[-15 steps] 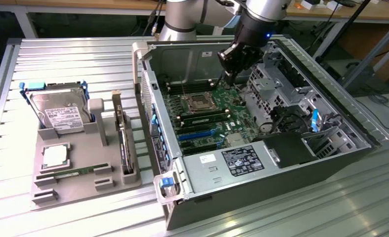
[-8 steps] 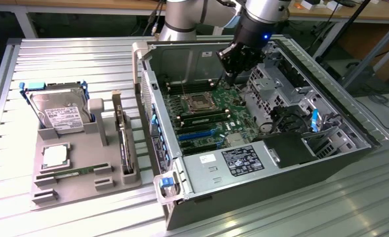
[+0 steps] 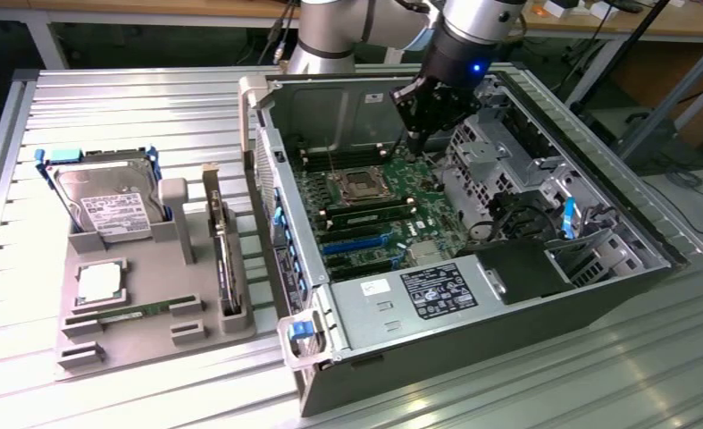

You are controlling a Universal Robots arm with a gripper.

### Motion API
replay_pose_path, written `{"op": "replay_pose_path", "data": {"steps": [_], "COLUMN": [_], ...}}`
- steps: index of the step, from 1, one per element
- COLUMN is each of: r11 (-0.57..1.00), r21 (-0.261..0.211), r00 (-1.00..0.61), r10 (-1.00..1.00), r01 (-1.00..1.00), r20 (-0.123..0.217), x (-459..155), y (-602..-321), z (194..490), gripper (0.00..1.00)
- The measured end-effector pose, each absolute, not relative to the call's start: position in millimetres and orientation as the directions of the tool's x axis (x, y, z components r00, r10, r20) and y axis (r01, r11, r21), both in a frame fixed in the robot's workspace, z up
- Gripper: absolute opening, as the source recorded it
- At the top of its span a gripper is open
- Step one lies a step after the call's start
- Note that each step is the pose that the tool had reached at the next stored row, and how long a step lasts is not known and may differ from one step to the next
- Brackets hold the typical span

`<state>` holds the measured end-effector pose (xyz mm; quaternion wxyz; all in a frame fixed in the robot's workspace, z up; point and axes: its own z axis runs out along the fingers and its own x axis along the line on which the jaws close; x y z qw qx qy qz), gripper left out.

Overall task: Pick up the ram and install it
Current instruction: 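Press down the ram until it locks into place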

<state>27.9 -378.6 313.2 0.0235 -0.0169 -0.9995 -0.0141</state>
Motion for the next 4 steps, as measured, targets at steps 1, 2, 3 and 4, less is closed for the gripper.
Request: {"op": "replay_pose_path", "data": {"steps": [1, 2, 3, 4], "r11": [0.999, 0.999, 0.999, 0.999], "r21": [0.028, 0.028, 0.028, 0.027], "r00": [-0.998, -0.998, -0.998, -0.998], "r10": [0.036, 0.039, 0.040, 0.043], "r01": [0.038, 0.040, 0.041, 0.044], "r20": [0.047, 0.047, 0.047, 0.047], "x": [27.9, 27.9, 27.9, 27.9], "y": [-378.6, -378.6, -378.6, -378.6], "z": [313.1, 313.1, 313.2, 313.2], "gripper": [0.10, 0.10, 0.10, 0.10]}}
